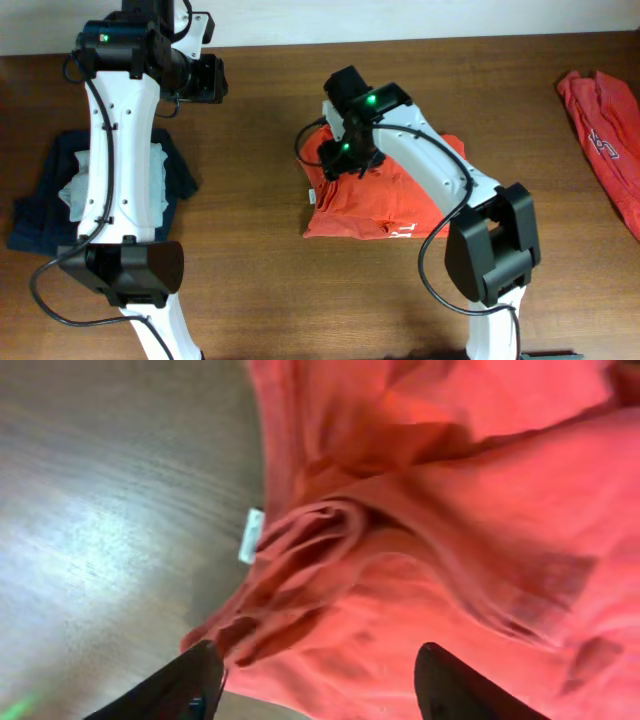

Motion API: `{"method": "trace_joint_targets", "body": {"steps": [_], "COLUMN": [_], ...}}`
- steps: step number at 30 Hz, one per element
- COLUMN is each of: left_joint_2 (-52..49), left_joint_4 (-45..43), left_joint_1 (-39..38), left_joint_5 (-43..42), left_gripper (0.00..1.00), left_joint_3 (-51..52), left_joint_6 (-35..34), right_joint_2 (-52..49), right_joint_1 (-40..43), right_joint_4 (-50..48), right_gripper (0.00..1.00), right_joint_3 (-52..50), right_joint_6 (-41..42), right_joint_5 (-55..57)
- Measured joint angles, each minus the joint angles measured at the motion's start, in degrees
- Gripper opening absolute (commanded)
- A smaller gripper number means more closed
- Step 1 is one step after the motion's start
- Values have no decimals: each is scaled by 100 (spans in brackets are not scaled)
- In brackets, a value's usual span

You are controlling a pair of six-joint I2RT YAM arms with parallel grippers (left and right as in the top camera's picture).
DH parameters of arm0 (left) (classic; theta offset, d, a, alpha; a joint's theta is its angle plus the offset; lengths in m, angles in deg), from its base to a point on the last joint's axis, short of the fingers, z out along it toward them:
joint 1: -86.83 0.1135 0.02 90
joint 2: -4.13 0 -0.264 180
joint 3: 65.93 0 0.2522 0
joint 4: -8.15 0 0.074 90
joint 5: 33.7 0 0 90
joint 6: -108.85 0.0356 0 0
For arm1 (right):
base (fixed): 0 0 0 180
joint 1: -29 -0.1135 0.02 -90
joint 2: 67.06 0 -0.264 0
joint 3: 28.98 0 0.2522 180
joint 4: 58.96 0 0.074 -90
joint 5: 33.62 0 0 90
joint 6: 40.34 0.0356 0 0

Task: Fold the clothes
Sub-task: 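Press the folded T-shirt flat with the right gripper and lift away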

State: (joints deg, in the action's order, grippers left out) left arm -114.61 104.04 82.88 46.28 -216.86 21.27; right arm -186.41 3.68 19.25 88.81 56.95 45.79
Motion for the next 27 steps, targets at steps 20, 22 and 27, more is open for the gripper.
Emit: {"method": "trace_joint_targets", "body": {"steps": [20, 22, 27], "left_joint_2": [2, 2, 2], "left_joint_4": [0, 4, 44], "left_joint_1": [0, 0, 0], "left_joint_5": [0, 2, 0], "left_gripper": [54, 54, 54], "left_joint_3": [0, 0, 0], "left_joint_6": [0, 0, 0], "right_joint_2": [-304, -492, -597], "right_joint_1": [1596, 1469, 1040], "right_joint_4": [-800, -1023, -1792], "right_gripper": [4, 4, 4], "right_joint_3": [-688, -809, -940], "right_joint_6": [623, 680, 769], "right_joint_5": [-455, -586, -1058]}}
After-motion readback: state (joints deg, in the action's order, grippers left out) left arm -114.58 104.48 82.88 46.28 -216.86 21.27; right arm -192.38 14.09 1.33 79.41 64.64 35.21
